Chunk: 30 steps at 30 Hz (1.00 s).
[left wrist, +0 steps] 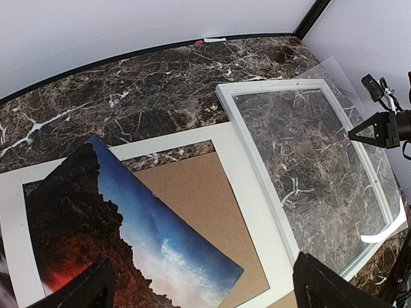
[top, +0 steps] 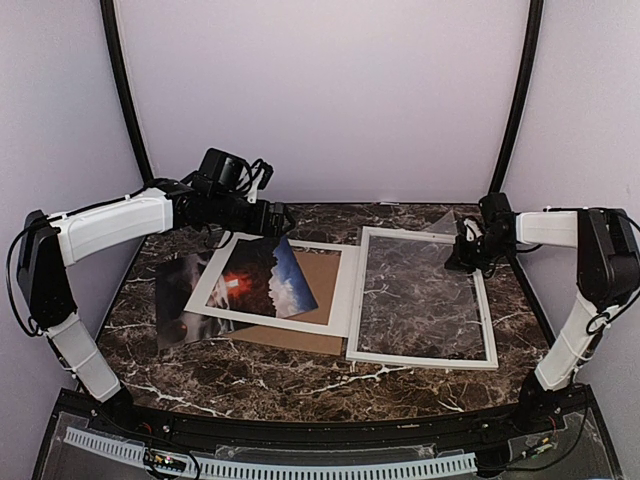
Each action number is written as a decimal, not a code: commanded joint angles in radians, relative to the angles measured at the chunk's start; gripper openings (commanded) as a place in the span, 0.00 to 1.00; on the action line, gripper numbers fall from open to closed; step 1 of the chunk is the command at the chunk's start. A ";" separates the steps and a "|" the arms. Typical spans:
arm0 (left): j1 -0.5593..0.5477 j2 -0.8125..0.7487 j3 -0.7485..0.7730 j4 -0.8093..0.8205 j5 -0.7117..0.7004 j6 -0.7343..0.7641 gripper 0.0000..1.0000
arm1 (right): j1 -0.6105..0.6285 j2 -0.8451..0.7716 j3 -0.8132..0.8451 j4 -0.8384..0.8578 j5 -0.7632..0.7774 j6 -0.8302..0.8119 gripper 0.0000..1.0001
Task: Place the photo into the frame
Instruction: Place the glass panel at the frame body.
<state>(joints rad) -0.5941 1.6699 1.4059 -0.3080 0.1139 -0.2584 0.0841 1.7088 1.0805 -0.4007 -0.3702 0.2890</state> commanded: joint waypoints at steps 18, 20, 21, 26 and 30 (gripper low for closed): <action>-0.009 -0.005 -0.022 -0.014 0.007 0.001 0.99 | -0.012 0.017 0.022 -0.006 0.052 -0.016 0.00; -0.009 -0.006 -0.022 -0.013 0.008 0.001 0.99 | -0.012 0.016 0.022 -0.009 0.056 -0.019 0.00; -0.009 -0.007 -0.022 -0.012 0.008 0.002 0.99 | -0.012 0.016 0.025 -0.012 0.059 -0.021 0.00; -0.008 -0.008 -0.025 -0.010 0.009 0.004 0.99 | -0.014 0.016 0.022 -0.020 0.068 -0.029 0.00; -0.009 -0.010 -0.029 -0.004 0.010 0.007 0.99 | -0.014 0.017 0.019 -0.025 0.077 -0.035 0.00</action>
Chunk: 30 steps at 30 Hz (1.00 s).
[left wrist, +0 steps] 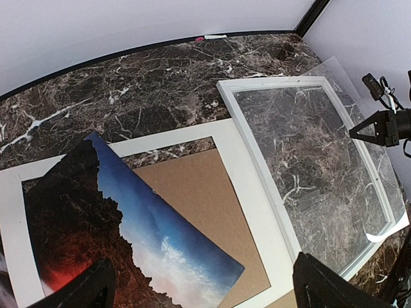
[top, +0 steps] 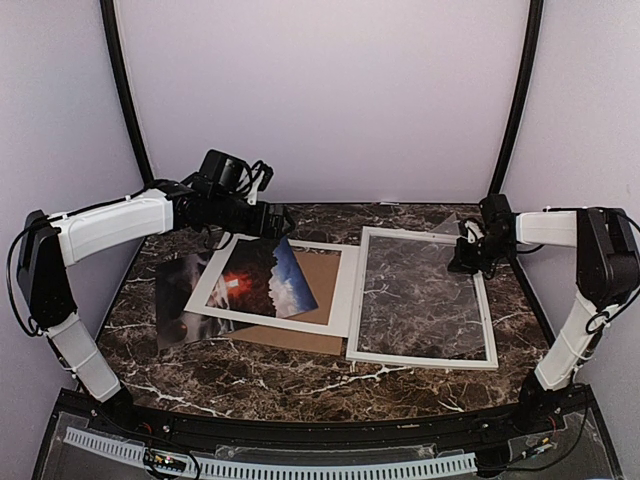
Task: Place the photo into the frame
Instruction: Place the glass panel at the frame body.
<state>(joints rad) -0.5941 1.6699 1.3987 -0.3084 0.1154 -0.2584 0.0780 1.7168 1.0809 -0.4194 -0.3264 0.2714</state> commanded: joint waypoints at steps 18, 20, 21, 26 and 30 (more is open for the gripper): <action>-0.012 -0.016 -0.038 0.006 0.019 0.008 0.99 | -0.014 0.007 0.023 -0.018 0.048 -0.024 0.00; -0.012 -0.016 -0.038 0.006 0.018 0.008 0.99 | -0.017 0.006 0.023 -0.019 0.048 -0.024 0.00; -0.013 -0.016 -0.038 0.005 0.018 0.008 0.99 | -0.019 0.003 0.022 -0.018 0.049 -0.025 0.00; -0.013 -0.015 -0.038 0.005 0.021 0.010 0.99 | -0.024 0.003 0.026 -0.018 0.049 -0.025 0.00; -0.015 -0.015 -0.039 0.002 0.021 0.010 0.99 | -0.025 0.002 0.026 -0.019 0.048 -0.027 0.00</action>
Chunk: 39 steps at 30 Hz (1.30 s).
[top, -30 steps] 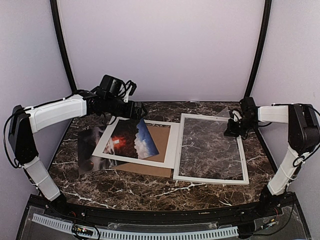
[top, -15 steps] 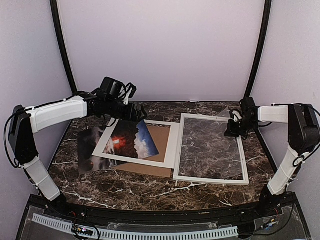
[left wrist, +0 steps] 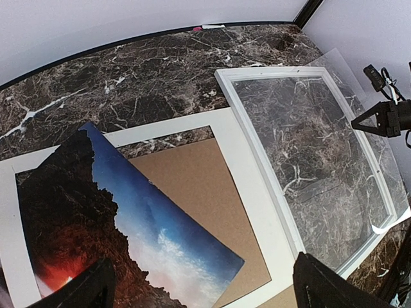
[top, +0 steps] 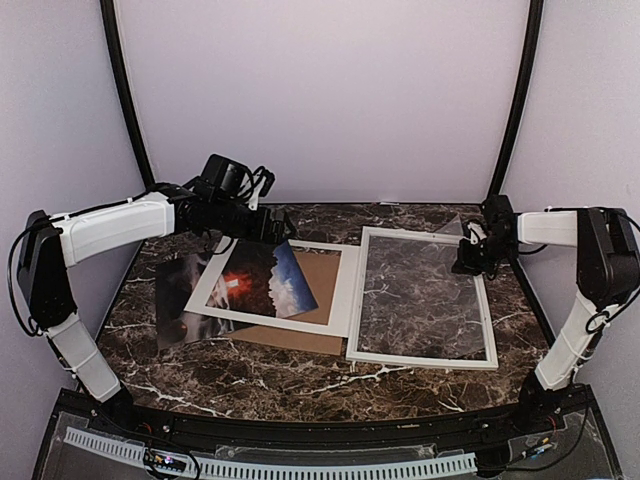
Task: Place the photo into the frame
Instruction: Place the glass panel at the frame body.
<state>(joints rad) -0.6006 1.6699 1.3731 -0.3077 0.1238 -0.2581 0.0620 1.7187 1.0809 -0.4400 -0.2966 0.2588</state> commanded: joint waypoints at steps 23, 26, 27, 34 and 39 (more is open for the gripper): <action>-0.011 -0.015 -0.016 0.001 0.009 0.014 0.99 | -0.018 0.012 0.038 -0.002 0.014 -0.024 0.00; -0.011 -0.016 -0.018 0.000 0.007 0.014 0.99 | -0.019 0.010 0.034 -0.001 0.013 -0.023 0.00; -0.011 -0.015 -0.018 0.000 0.007 0.014 0.99 | -0.019 0.010 0.032 0.001 0.013 -0.023 0.00; -0.013 -0.018 -0.019 0.000 0.007 0.013 0.99 | -0.019 0.004 0.022 0.003 0.013 -0.018 0.00; -0.013 -0.021 -0.020 -0.002 0.006 0.011 0.99 | -0.019 0.001 0.016 0.003 0.010 -0.018 0.00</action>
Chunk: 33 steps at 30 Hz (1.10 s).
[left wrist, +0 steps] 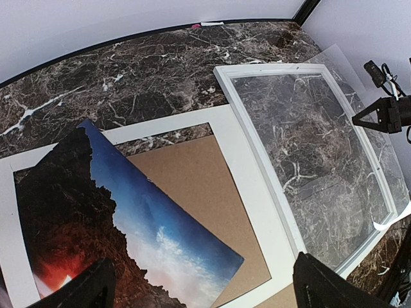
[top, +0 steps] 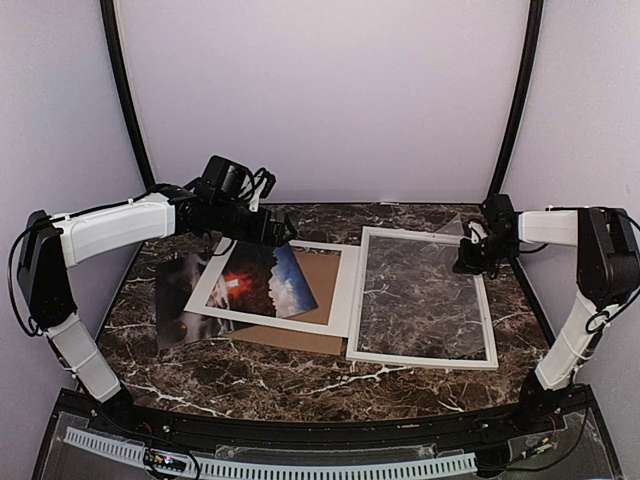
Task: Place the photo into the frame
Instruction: Place the glass panel at the frame body.
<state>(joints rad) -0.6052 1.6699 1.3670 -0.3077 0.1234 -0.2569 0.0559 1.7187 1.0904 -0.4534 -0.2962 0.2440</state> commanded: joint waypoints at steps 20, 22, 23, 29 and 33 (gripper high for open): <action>-0.016 -0.021 -0.017 0.002 0.006 0.008 0.99 | -0.012 -0.011 -0.017 0.022 0.011 0.000 0.00; -0.016 -0.022 -0.016 0.001 0.006 0.008 0.99 | -0.013 -0.010 -0.018 0.023 0.010 0.001 0.00; -0.016 -0.022 -0.016 0.001 0.004 0.009 0.99 | -0.012 -0.009 -0.020 0.023 0.008 0.002 0.00; -0.017 -0.019 -0.013 0.000 0.006 0.009 0.99 | -0.013 -0.012 -0.032 0.029 0.006 0.007 0.00; -0.017 -0.019 -0.011 -0.001 0.005 0.009 0.99 | -0.013 -0.014 -0.036 0.033 0.004 0.009 0.00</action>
<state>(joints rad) -0.6159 1.6699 1.3621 -0.3077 0.1234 -0.2569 0.0509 1.7184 1.0702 -0.4377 -0.2955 0.2459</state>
